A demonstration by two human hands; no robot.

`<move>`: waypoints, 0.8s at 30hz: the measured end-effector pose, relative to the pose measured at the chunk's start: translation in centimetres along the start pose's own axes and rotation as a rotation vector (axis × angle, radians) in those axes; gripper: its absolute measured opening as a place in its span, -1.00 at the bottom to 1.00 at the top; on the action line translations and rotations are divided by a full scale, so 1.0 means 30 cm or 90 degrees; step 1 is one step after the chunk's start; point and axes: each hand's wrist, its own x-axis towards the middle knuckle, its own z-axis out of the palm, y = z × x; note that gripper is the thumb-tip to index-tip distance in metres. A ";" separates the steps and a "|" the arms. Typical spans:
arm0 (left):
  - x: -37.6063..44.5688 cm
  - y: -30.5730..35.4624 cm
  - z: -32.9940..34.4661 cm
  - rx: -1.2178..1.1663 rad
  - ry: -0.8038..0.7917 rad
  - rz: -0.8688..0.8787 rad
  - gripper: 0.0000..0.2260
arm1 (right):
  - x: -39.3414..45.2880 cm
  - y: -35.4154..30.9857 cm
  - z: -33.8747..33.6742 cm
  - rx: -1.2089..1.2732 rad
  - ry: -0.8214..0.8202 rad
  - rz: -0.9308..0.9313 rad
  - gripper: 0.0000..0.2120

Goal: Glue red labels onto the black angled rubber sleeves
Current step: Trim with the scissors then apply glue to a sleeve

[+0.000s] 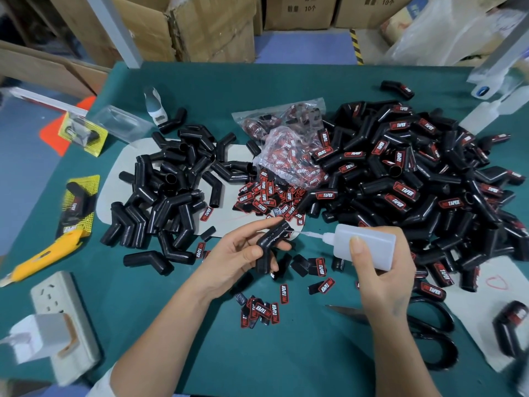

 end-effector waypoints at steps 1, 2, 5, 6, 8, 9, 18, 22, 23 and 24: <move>0.000 0.000 0.000 0.000 -0.001 0.001 -0.40 | 0.001 -0.001 -0.001 0.001 0.002 -0.003 -0.93; 0.000 0.001 0.000 0.002 -0.002 0.001 -0.40 | 0.001 -0.001 -0.001 0.003 0.003 -0.006 -0.92; 0.001 0.000 0.003 0.006 -0.006 -0.002 -0.40 | 0.000 -0.004 0.001 0.003 0.000 -0.007 -0.92; 0.002 -0.001 0.004 0.007 -0.006 -0.003 -0.40 | -0.001 -0.003 0.002 0.002 -0.001 -0.005 -0.92; 0.002 -0.003 0.004 0.008 -0.004 -0.005 -0.39 | -0.002 0.000 0.003 0.002 -0.001 0.000 -0.92; 0.002 -0.004 0.003 0.009 -0.004 -0.005 -0.39 | -0.002 0.001 0.003 0.001 0.000 0.003 -0.92; 0.006 -0.008 0.001 0.018 -0.006 0.000 -0.38 | -0.003 0.008 0.000 0.002 -0.009 0.008 -0.93; 0.006 -0.008 0.001 0.027 -0.009 0.002 -0.39 | -0.004 0.000 0.005 -0.004 -0.018 -0.012 -0.91; 0.007 -0.008 0.001 0.027 -0.009 0.002 -0.39 | -0.004 0.001 0.005 -0.005 -0.018 -0.010 -0.91; 0.007 -0.008 0.000 0.026 -0.008 0.003 -0.38 | -0.004 0.003 0.004 -0.003 -0.015 -0.004 -0.92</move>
